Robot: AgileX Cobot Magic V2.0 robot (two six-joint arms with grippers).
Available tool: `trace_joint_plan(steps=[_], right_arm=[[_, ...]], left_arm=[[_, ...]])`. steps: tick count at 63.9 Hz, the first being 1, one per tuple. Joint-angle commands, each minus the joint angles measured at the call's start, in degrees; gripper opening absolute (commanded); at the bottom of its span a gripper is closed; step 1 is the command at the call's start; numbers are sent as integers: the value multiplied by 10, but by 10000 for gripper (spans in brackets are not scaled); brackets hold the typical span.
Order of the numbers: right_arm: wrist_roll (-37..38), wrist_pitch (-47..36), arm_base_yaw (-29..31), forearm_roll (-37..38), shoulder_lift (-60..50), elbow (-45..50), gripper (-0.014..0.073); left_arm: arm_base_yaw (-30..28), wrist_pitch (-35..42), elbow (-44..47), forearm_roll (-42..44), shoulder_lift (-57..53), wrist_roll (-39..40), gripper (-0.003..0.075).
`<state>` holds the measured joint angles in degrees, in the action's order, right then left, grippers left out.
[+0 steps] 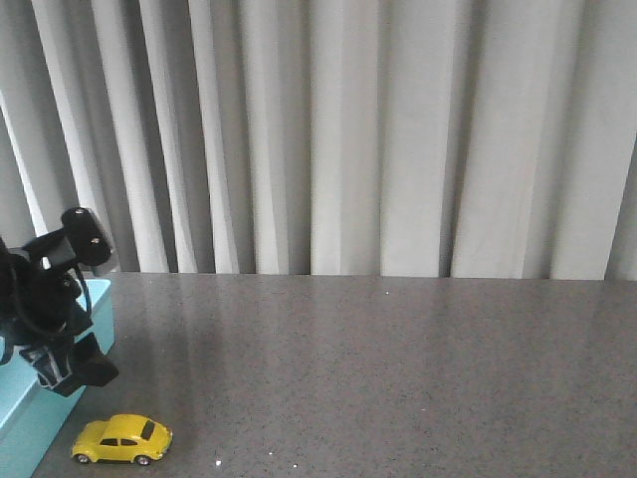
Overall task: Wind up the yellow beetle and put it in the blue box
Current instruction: 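Lower the left gripper onto the yellow car beside the box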
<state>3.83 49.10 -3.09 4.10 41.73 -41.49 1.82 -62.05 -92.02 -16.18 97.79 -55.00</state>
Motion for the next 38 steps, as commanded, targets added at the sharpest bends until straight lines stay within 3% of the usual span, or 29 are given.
trace_joint_plan(steps=[1, 12, 18, 38], right_arm=[[1, -31, -1, 2, -2, -13, 542], [1, -31, -1, 2, -2, -13, 542], [1, -31, -1, 2, -2, -13, 542], [1, -31, -1, 2, -2, -13, 542]], left_arm=[[16, 2, -49, -19, 19, -34, 547], [50, -18, -92, 26, 79, -77, 547], [65, -36, -106, 69, 102, -77, 546], [69, -63, -109, 98, 127, -64, 547]])
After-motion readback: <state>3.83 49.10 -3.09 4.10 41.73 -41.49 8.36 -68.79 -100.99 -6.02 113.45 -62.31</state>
